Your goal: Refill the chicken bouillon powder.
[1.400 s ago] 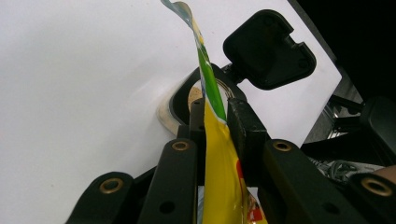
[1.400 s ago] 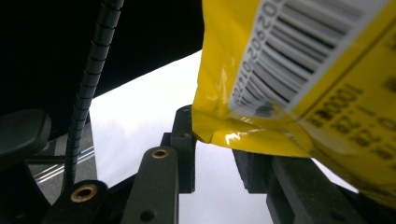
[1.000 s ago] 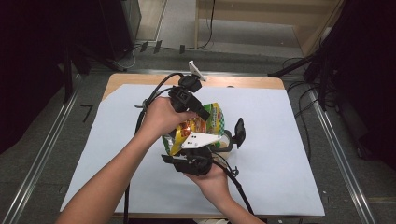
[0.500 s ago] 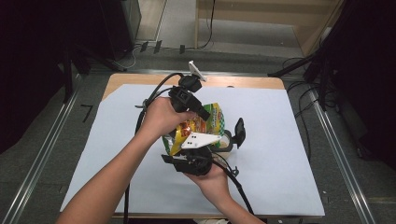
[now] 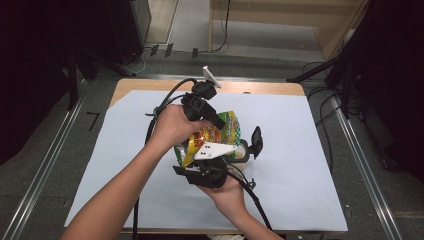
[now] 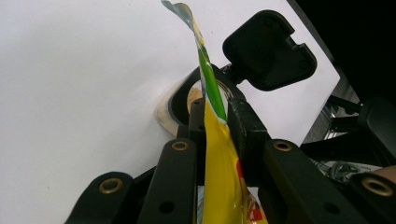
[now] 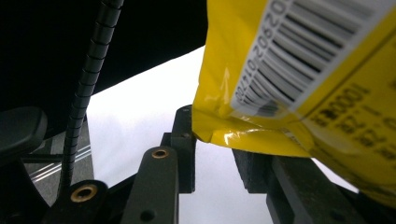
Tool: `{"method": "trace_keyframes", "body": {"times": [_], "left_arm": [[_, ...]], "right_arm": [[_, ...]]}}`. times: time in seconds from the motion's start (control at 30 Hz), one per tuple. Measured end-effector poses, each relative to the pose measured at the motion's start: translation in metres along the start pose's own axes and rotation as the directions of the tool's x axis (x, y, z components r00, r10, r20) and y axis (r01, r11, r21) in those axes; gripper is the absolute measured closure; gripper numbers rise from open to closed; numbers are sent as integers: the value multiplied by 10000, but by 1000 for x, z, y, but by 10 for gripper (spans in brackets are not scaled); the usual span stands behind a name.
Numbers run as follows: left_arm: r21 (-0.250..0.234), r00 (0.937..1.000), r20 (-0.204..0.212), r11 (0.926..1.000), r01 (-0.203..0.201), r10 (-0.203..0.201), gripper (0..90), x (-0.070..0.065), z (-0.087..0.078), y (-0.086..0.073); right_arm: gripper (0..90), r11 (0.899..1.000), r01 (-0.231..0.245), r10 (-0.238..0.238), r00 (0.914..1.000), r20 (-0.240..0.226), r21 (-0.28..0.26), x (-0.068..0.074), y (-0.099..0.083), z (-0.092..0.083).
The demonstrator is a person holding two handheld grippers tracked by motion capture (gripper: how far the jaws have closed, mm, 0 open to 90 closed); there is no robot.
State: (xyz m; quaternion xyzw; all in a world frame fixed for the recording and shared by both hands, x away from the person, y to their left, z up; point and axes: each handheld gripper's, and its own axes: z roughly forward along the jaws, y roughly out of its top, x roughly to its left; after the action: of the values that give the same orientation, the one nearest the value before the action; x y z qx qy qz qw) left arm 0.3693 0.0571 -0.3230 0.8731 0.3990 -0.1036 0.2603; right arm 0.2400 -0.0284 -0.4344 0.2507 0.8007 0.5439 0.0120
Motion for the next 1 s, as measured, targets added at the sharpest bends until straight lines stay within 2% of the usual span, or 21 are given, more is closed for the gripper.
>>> {"method": "trace_keyframes", "body": {"times": [0.8,1.0], "left_arm": [[28,10000,-33,10000,-34,34,809,0,2,-1],[-92,10000,-24,10000,2,-2,809,-1,1,-1]], "right_arm": [[724,10000,-62,62,10000,24,10,0,-2,1],[724,10000,-8,8,10000,32,-5,-1,-2,1]]}}
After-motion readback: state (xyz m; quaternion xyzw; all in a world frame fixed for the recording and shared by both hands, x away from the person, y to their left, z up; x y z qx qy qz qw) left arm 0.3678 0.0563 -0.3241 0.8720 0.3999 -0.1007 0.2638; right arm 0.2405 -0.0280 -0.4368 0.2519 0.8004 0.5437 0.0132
